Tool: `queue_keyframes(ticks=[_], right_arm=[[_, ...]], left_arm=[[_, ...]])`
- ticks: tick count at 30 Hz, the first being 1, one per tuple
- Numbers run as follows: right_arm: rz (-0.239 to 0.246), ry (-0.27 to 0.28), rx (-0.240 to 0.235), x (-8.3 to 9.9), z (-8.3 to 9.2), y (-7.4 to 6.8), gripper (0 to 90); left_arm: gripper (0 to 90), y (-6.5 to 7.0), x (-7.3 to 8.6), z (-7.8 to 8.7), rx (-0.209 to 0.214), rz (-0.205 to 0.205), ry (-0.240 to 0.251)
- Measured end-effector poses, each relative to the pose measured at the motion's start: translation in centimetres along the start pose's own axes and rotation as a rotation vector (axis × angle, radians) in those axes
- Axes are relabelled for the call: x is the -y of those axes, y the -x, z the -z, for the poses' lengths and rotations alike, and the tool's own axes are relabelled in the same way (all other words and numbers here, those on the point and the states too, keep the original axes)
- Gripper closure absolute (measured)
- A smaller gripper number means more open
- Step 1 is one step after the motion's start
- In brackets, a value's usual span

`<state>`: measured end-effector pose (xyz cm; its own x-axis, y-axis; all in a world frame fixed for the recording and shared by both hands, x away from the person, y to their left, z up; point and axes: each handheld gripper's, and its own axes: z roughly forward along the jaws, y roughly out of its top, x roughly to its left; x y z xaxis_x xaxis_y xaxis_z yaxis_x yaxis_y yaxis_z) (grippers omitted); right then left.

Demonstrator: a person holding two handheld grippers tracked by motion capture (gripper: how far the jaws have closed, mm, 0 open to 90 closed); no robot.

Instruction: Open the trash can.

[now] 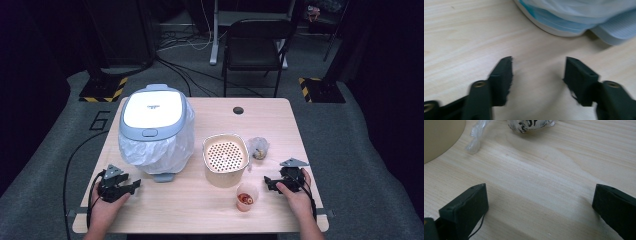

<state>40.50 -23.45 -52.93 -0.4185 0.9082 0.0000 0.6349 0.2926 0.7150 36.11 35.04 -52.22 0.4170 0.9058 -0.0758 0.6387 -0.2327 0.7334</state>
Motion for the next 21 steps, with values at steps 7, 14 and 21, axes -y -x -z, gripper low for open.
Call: queue_keyframes(ticks=[7,14,21], right_arm=[[-0.002,0.000,-0.002,0.0,0.0,0.0,0.0],[-0.006,0.002,0.000,0.0,0.0,-0.1,0.0],[-0.006,0.001,0.000,0.0,0.0,-0.1,0.0]], left_arm=[[42.4,2.0,-0.3,0.9,0.080,-0.039,-0.002],[42.4,3.1,-0.7,1.2,0.155,-0.066,0.004],[42.6,4.2,-1.3,1.7,0.208,-0.111,0.016]])
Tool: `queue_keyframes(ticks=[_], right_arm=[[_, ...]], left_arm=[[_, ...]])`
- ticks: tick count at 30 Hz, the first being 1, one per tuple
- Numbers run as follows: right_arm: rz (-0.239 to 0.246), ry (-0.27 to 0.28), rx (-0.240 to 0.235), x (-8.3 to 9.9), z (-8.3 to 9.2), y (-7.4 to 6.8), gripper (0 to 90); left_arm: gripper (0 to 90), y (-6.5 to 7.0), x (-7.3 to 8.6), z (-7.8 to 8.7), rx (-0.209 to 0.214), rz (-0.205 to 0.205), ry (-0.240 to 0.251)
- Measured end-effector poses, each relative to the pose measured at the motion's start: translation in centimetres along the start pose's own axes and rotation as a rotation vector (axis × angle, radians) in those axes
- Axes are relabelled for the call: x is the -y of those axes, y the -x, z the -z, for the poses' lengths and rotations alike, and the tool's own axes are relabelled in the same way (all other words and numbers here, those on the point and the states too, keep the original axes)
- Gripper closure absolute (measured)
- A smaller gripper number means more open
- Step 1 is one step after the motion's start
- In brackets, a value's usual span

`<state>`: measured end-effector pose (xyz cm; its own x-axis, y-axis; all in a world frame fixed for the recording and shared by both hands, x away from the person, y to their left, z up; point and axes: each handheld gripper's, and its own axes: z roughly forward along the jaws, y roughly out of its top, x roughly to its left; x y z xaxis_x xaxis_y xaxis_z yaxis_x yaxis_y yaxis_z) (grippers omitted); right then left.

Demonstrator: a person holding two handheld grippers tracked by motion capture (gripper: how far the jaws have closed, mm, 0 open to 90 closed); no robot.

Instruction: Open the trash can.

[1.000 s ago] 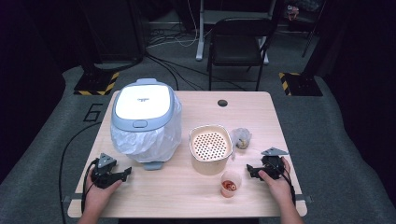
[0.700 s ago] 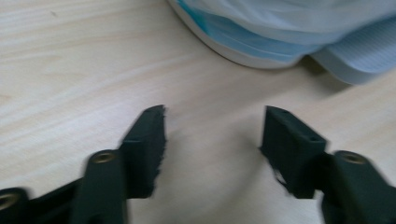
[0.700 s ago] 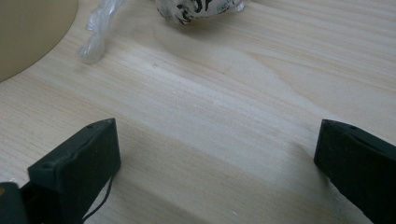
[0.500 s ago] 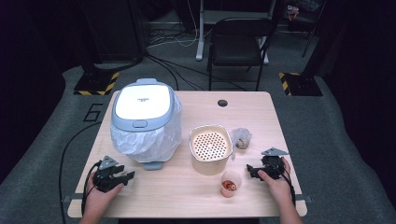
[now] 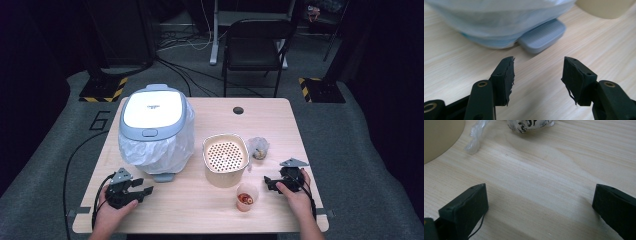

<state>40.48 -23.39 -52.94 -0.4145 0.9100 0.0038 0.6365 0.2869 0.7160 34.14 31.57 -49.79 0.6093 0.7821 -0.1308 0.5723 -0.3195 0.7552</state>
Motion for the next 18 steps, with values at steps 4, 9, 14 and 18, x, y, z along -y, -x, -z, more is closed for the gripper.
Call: queue_keyframes(ticks=[4,9,14,18], right_arm=[[-0.002,0.000,0.000,0.0,0.0,0.0,0.0],[-0.002,0.001,0.000,0.0,0.0,0.0,0.0],[-0.004,0.000,0.000,0.0,0.0,0.0,0.0],[-0.002,0.000,0.000,0.0,0.0,0.0,0.0]], left_arm=[[41.3,0.6,-0.4,-0.2,0.024,-0.023,0.010],[39.1,1.7,-0.9,-0.7,0.052,-0.027,-0.004],[37.5,2.2,-1.7,-1.3,0.076,-0.086,-0.015],[36.7,2.9,-2.2,-1.9,0.069,-0.095,-0.012]])
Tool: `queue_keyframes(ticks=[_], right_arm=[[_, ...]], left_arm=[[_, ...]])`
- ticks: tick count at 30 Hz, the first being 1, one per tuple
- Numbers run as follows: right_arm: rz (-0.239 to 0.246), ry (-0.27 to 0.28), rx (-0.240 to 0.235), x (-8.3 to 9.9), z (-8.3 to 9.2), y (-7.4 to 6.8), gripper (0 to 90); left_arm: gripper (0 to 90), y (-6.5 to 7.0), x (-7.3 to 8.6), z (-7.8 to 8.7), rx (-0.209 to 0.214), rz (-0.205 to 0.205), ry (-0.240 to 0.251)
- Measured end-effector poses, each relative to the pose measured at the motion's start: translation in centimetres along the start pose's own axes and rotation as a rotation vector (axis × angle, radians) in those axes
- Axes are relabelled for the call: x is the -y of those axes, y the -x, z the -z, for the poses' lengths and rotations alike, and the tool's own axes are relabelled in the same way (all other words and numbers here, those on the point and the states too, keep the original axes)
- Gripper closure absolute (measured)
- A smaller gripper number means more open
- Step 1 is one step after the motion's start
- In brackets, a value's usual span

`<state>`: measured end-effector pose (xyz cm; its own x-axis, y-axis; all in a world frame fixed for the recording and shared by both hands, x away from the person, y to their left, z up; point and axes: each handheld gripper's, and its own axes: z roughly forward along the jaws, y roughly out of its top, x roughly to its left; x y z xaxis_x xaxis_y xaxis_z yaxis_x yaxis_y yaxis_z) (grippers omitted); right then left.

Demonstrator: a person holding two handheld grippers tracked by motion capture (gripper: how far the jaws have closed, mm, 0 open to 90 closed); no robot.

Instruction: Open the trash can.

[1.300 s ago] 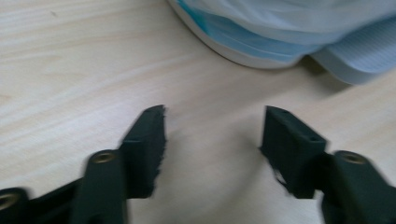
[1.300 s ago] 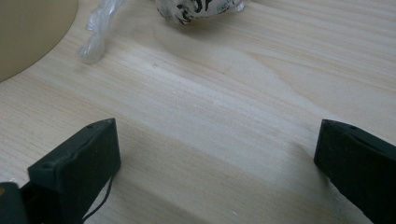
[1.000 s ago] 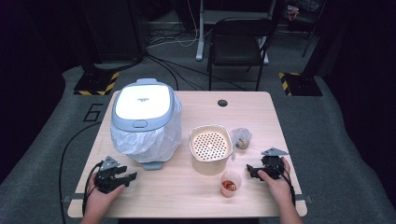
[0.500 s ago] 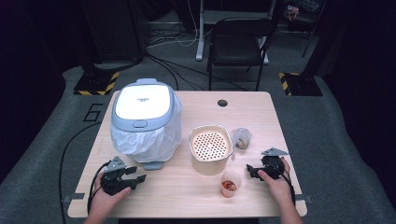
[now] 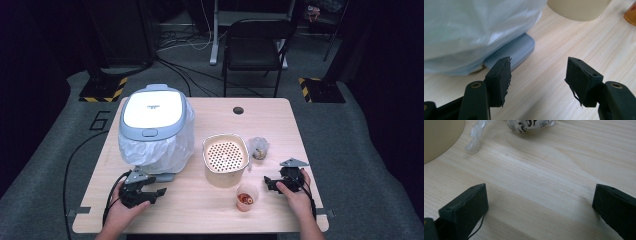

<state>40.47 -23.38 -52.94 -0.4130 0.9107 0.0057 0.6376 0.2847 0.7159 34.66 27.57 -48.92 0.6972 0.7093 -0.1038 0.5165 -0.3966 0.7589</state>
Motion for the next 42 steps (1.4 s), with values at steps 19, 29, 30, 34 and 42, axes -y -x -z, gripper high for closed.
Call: queue_keyframes(ticks=[19,29,30,34,42], right_arm=[[0.000,0.001,0.000,0.0,0.0,0.0,0.0],[-0.002,0.000,0.000,0.0,0.0,0.0,0.0],[-0.002,0.000,0.000,0.0,0.0,0.0,0.0],[-0.002,0.000,0.000,0.0,0.0,0.0,0.0],[-0.002,0.000,0.000,0.0,0.0,0.0,0.0]], left_arm=[[33.8,0.5,-1.0,-2.3,-0.055,-0.028,-0.016],[31.6,0.9,-0.5,-2.9,-0.094,-0.045,-0.006],[31.6,1.0,-0.5,-3.0,-0.101,-0.050,0.001],[31.5,1.4,-0.3,-3.2,-0.116,-0.047,0.003],[32.1,0.6,0.0,-2.9,-0.059,0.023,0.036]])
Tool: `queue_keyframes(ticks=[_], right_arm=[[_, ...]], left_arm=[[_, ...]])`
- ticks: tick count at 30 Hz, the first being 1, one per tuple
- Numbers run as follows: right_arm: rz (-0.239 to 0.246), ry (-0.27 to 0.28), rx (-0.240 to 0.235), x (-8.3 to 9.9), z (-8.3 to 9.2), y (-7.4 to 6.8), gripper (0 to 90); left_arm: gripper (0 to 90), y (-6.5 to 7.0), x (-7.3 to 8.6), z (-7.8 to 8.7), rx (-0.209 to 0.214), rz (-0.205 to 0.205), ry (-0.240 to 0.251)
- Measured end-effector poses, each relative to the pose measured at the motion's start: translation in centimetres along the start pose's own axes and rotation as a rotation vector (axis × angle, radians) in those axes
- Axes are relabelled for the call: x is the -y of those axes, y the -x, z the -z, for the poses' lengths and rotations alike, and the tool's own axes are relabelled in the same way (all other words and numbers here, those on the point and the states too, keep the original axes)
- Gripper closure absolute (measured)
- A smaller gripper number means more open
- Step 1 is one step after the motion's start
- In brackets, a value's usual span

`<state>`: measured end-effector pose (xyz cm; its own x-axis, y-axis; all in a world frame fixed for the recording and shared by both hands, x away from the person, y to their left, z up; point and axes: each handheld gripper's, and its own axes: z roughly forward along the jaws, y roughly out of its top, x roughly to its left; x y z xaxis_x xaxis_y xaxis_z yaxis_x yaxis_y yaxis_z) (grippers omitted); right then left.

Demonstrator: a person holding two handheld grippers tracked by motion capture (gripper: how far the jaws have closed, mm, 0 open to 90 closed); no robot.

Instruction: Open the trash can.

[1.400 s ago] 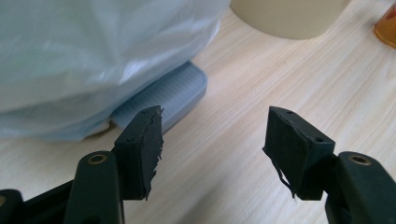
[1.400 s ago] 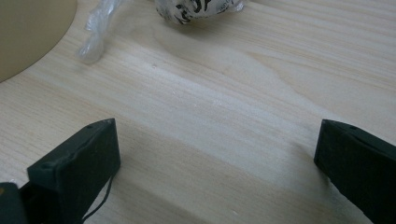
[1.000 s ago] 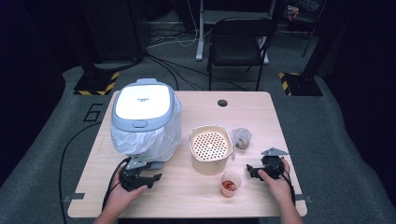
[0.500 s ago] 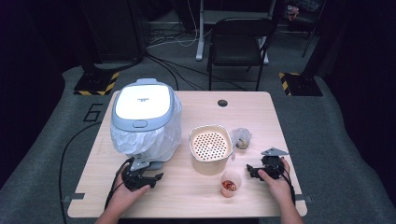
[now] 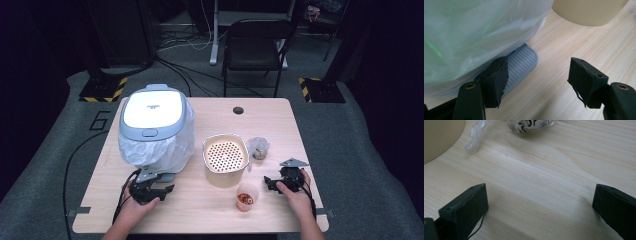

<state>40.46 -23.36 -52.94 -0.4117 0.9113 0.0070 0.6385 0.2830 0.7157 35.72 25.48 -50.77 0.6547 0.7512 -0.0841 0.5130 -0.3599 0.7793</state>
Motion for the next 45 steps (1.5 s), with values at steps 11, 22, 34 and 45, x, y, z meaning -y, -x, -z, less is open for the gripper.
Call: queue_keyframes(ticks=[11,22,34,45], right_arm=[[0.000,0.000,0.000,0.0,0.0,0.0,0.0],[0.004,-0.002,0.002,0.0,0.0,0.0,0.0],[0.027,-0.012,-0.017,-0.2,0.0,-0.3,0.0],[0.023,-0.032,-0.028,-1.3,1.1,-0.2,5.1]], left_arm=[[32.4,0.5,0.2,-0.4,-0.043,-0.039,-0.017],[32.6,0.4,0.6,-1.1,-0.032,-0.031,-0.028],[32.5,0.5,0.6,-1.1,-0.068,-0.136,-0.046],[32.5,0.7,0.8,-1.2,-0.059,-0.070,-0.032]])
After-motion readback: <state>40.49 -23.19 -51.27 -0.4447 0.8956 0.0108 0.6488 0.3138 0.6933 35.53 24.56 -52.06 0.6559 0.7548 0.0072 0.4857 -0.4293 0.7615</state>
